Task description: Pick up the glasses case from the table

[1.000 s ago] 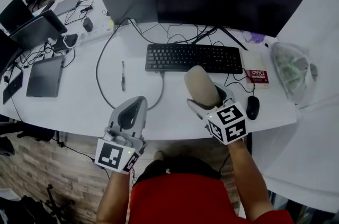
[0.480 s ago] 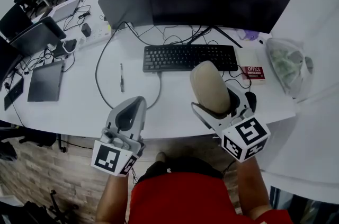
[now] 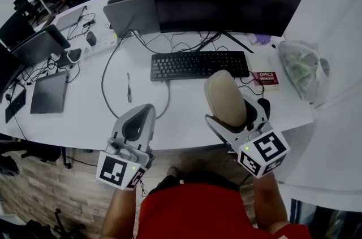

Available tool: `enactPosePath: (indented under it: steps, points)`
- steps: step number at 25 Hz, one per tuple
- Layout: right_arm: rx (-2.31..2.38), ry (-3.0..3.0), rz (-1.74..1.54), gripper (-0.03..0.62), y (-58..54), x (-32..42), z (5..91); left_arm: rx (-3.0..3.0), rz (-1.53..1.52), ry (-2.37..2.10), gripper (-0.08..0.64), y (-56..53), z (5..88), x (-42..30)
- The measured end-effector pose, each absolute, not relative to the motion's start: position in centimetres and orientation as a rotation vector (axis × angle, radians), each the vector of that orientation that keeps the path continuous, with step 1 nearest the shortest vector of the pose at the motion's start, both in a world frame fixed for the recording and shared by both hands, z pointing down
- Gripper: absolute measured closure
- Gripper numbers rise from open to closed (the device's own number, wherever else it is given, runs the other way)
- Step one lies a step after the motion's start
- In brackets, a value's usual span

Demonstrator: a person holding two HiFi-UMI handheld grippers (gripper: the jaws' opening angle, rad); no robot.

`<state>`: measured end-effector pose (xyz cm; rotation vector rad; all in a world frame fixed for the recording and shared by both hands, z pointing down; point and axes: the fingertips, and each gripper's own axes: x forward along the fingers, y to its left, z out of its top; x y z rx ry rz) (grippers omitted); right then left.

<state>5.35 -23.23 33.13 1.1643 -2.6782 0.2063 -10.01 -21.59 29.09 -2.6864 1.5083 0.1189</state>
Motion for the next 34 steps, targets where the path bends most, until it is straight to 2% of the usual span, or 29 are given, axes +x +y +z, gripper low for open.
enactPosePath:
  steps: [34]
  points:
    - [1.188,-2.649,0.134,0.201,-22.75,6.15,33.68,-2.688,0.167,1.521,0.549,-21.33,29.29,-9.18]
